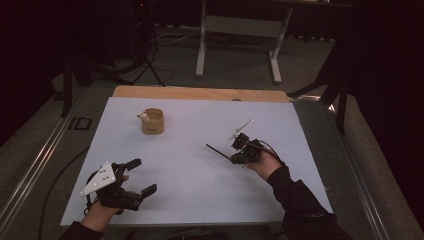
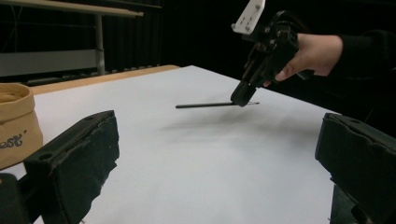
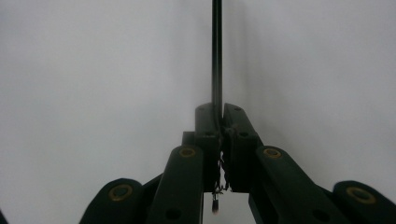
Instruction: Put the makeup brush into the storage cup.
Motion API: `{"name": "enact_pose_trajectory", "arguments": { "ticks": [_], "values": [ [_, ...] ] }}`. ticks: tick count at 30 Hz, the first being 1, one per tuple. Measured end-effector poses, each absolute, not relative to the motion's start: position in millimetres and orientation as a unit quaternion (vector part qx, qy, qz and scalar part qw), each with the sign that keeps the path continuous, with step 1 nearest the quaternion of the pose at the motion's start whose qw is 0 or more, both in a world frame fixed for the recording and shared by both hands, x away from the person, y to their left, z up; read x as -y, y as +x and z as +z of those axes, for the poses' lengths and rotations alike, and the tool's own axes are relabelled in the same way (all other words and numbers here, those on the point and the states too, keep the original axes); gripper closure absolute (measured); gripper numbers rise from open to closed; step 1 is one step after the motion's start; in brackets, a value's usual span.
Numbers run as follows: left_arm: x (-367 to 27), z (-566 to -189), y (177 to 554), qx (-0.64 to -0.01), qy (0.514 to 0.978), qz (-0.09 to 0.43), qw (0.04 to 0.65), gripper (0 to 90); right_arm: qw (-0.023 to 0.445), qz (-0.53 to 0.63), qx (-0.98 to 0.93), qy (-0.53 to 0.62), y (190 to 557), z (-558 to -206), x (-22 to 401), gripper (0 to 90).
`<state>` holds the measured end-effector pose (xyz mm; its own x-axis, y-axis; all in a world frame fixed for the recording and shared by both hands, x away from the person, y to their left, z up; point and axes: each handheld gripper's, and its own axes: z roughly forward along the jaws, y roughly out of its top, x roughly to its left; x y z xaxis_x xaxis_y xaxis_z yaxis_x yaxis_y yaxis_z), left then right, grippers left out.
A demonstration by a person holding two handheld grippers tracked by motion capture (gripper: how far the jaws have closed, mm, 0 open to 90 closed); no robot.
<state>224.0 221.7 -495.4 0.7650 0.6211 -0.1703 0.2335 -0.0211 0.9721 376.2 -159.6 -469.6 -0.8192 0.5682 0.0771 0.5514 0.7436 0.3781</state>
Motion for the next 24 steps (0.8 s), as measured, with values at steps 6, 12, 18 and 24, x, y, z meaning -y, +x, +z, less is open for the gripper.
{"name": "enact_pose_trajectory", "arguments": {
  "ticks": [6, 12, 18, 24],
  "values": [
    [-218.1, -489.7, 232.7, -0.296, 0.720, 0.120, 0.616, 0.5, -0.002, 0.216, -0.930, 0.298, 375.4, -463.2, 163.7, 85.7],
    [-210.3, -491.3, 244.5, -0.278, 0.740, 0.117, 0.601, 0.5, 0.008, 0.215, -0.932, 0.291, 372.8, -456.2, 164.4, 85.6],
    [-201.7, -490.5, 250.8, -0.258, 0.757, 0.143, 0.583, 0.6, -0.035, 0.224, -0.920, 0.320, 376.1, -456.0, 167.7, 85.7],
    [-189.6, -488.1, 256.9, -0.223, 0.778, 0.189, 0.556, 0.6, -0.096, 0.225, -0.905, 0.348, 378.1, -455.7, 166.0, 85.6]
  ]
}}
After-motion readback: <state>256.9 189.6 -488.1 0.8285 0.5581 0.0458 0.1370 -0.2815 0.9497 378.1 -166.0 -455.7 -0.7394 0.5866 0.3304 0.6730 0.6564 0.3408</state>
